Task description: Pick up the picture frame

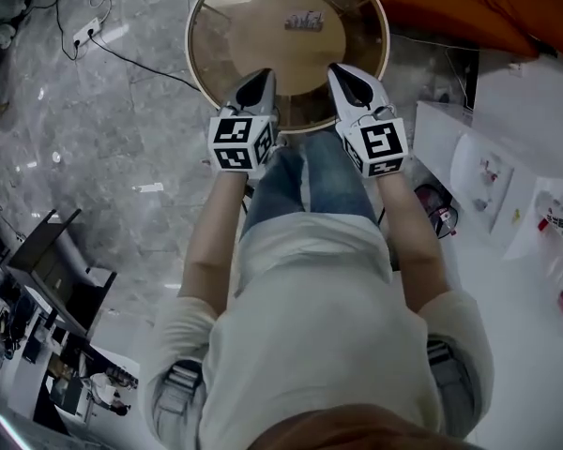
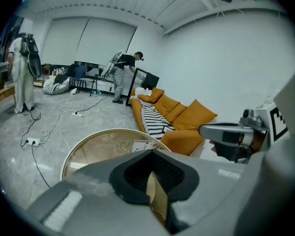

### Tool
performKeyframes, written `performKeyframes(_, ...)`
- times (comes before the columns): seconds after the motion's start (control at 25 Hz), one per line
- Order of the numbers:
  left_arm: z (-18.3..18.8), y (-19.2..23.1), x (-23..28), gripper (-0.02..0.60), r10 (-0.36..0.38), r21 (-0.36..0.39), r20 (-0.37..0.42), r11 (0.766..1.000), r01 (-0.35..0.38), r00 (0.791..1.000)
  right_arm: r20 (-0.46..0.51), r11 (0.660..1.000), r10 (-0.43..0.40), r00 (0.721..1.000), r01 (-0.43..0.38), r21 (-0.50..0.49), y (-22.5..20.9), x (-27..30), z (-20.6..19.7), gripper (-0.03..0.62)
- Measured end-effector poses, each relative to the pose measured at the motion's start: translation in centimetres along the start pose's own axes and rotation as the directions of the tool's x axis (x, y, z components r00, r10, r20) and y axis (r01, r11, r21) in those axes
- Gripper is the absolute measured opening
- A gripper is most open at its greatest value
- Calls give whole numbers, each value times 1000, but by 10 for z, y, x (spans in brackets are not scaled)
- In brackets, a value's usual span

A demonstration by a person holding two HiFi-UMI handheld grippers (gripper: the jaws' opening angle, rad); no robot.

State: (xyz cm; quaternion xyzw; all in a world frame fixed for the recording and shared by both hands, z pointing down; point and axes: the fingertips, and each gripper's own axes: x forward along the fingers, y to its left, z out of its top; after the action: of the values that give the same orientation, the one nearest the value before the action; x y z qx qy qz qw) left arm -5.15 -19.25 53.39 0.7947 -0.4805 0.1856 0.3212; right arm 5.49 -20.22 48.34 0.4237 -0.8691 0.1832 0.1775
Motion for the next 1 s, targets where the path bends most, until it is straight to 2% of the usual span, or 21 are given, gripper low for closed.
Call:
performKeyframes(0.12,-19,9,29,1,8,6,-45,1000,-7,999,-34,1000,7,999,-7,20,-16,20,-23,-2)
performKeyframes(0.28,-43,26,62,0,26,-23,-96,999,-29,995,-77,999,21,997,-18,44,-34,44,-55,-2)
performKeyframes(0.64,-67,55,126,1,40,-52,-148,997,-48,988,-155,999,39,987,-34,39,-75,101,-108,-2)
performKeyframes(1.0,-91,70,176,5,29,-27,-211,999,-36,977,-216,996,85,973,-84,11,-91,147,-147,22)
